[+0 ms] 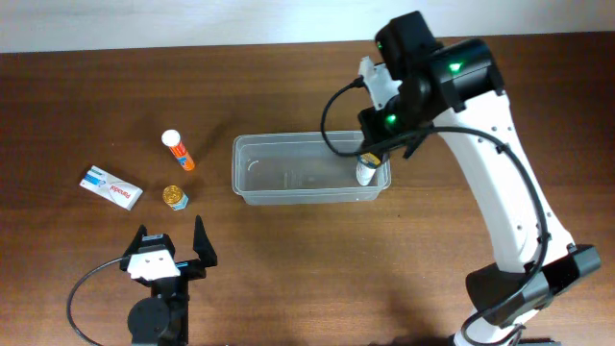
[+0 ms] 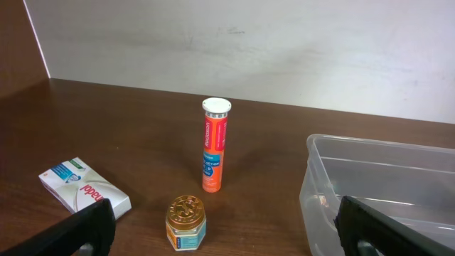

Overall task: Pack container
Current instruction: 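Carry the brown bottle into the container beside the lotion bottle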

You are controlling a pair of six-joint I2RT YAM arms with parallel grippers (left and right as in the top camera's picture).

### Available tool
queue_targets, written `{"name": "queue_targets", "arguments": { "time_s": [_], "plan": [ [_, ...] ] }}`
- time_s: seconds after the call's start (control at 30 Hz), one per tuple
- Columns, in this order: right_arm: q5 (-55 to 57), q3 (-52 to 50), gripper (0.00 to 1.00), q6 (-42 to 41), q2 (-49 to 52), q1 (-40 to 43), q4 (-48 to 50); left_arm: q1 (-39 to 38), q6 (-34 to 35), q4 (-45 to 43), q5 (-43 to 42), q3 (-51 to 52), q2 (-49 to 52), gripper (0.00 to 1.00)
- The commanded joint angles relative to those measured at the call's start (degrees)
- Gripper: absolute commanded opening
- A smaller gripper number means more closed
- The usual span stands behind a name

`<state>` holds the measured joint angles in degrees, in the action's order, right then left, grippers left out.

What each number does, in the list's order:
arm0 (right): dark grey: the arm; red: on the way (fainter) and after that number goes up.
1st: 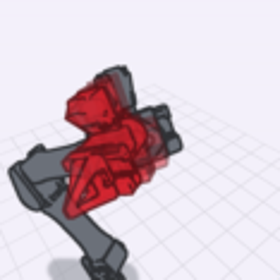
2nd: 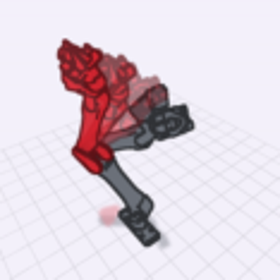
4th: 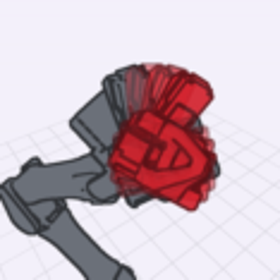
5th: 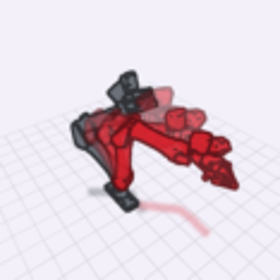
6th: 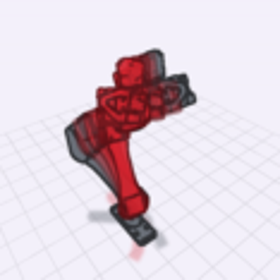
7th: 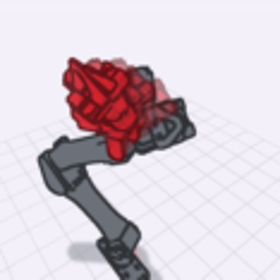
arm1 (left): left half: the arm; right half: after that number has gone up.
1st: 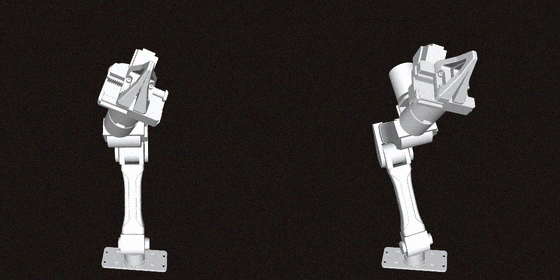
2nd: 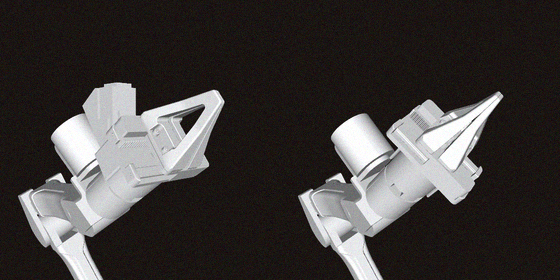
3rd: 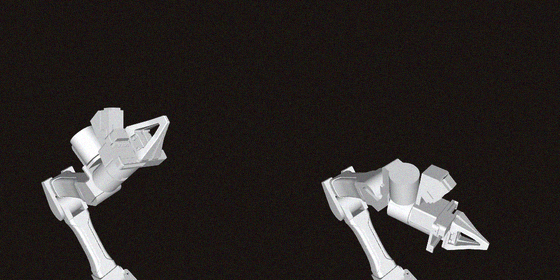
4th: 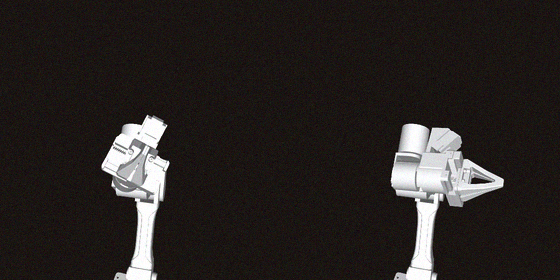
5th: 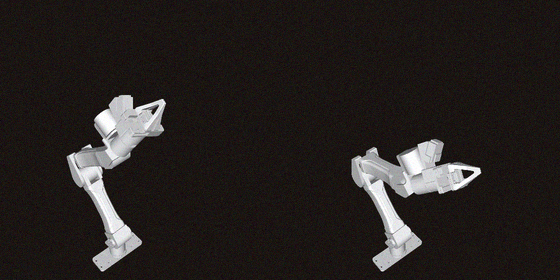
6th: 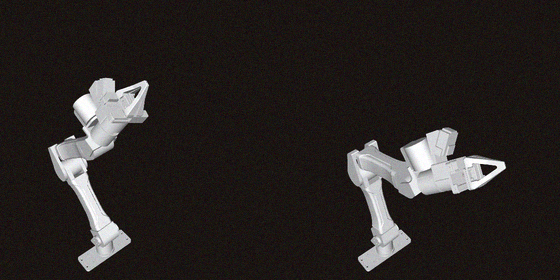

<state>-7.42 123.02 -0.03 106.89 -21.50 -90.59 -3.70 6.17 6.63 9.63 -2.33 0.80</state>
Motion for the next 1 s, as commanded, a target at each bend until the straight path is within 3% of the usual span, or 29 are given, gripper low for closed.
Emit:
{"name": "queue_targets", "arguments": {
  "time_s": [0.0,0.97],
  "plan": [
    [0.57,1.27,0.17,-1.09,-0.37,-1.81,0.44,0.28,-0.92,-0.15,0.02,0.57,-0.46,0.99],
    [4.96,-10.05,0.17,2.47,8.15,-2.91,10.97,0.28,-0.92,-0.15,0.02,0.57,-0.46,0.99]
  ]
}}
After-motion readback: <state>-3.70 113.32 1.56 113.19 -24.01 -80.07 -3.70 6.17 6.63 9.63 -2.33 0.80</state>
